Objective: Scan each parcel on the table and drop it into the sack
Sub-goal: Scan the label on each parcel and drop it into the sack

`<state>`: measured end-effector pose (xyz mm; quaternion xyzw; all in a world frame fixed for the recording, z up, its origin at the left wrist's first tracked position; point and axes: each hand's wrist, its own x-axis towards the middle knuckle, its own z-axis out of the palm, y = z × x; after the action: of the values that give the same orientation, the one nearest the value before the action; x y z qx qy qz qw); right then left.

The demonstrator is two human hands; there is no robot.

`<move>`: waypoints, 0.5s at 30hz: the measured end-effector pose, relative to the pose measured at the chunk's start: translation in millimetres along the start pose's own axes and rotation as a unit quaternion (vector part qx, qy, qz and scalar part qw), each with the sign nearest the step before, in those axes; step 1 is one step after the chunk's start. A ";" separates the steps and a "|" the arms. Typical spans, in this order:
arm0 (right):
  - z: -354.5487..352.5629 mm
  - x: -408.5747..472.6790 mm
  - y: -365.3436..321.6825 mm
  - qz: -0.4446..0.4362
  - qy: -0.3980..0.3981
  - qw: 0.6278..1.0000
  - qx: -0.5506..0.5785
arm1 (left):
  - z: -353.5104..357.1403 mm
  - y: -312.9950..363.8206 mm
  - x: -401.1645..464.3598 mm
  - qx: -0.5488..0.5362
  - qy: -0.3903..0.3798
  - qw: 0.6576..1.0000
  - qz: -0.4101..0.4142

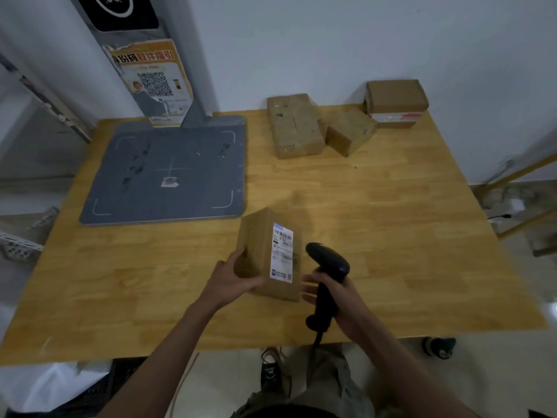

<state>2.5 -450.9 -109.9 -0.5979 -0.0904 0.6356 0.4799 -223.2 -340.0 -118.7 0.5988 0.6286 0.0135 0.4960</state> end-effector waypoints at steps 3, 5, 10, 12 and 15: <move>-19.3 -6.0 1.4 -0.003 0.019 0.999 -0.040 | 8.2 -8.9 -7.1 -0.040 -0.041 0.998 -0.009; -28.0 -10.4 2.3 -0.011 0.024 0.995 -0.094 | 13.1 -15.6 -8.8 -0.067 -0.061 0.996 -0.025; -28.1 -16.6 -2.0 -0.029 0.011 0.978 -0.207 | 22.3 -16.7 -11.7 -0.083 -0.065 0.994 -0.029; -21.3 -16.1 -4.8 -0.038 0.006 0.976 -0.216 | 26.6 -12.3 -12.8 -0.070 -0.052 0.996 -0.019; -11.6 -13.2 -7.1 -0.038 0.005 0.979 -0.200 | 33.7 -6.2 -13.4 -0.054 -0.034 0.998 0.001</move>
<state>13.6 -462.0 -99.2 -0.6810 -0.2357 0.5833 0.3748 -209.0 -371.5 -131.5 0.5717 0.6095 0.0276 0.5486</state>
